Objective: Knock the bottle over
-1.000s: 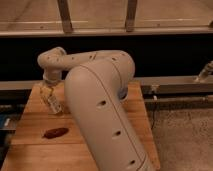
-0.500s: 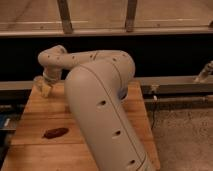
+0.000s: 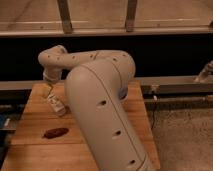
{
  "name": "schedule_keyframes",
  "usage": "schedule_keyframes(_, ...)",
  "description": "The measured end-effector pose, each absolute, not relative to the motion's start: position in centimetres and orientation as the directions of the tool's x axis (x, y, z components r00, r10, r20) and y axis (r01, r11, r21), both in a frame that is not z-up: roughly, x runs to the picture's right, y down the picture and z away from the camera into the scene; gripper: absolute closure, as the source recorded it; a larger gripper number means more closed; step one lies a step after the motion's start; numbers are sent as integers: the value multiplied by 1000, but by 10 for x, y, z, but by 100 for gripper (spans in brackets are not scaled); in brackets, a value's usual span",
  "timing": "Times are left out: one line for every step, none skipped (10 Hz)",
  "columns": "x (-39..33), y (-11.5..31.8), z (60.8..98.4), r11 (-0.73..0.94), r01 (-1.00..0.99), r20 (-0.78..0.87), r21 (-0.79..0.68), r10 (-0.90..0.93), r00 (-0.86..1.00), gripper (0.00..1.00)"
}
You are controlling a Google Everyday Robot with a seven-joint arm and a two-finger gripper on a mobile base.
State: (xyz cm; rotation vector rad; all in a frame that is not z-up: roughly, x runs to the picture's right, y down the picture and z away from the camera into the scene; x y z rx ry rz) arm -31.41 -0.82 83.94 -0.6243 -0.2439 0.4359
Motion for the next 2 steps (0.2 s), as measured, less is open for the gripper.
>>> schedule_keyframes(-315,-8,839,725,-318,90,-611,462,882,20)
schedule_keyframes(-316,-7,839,726,-316,91,-611,461,883,20)
